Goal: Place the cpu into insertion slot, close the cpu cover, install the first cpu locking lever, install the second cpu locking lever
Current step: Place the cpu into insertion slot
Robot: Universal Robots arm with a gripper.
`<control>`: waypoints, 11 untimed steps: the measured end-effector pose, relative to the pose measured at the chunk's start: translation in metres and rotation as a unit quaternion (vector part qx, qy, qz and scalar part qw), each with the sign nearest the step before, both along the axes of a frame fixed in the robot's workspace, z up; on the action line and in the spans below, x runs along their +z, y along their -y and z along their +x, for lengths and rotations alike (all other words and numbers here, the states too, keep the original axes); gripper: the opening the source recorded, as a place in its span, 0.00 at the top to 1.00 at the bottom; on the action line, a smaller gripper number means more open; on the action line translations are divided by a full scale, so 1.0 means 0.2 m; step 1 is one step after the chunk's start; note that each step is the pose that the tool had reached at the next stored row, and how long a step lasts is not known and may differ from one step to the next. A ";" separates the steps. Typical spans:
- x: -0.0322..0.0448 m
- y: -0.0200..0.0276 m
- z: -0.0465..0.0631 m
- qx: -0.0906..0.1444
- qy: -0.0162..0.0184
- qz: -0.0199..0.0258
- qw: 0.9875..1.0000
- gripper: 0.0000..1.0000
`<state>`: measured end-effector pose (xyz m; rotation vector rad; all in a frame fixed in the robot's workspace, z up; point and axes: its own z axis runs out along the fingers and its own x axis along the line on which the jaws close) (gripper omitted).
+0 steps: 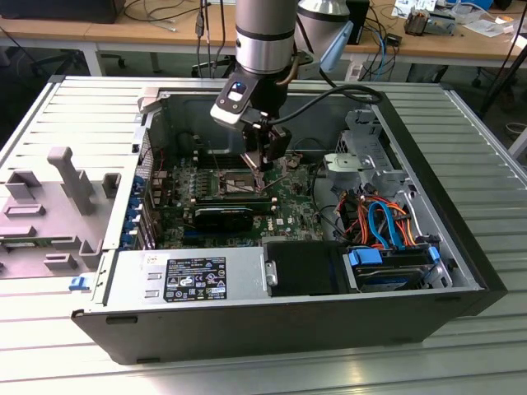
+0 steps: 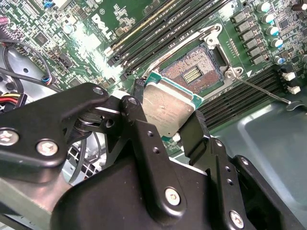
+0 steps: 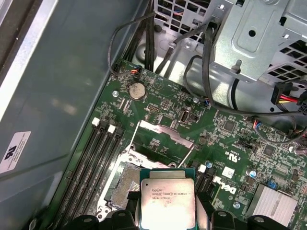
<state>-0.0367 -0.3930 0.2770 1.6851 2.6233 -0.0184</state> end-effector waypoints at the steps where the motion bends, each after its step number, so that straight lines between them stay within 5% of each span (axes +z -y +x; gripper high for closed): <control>1: 0.000 0.000 0.00 -0.001 0.000 0.000 1.000 0.46; 11: 0.000 0.000 0.00 -0.007 0.000 0.000 1.000 0.46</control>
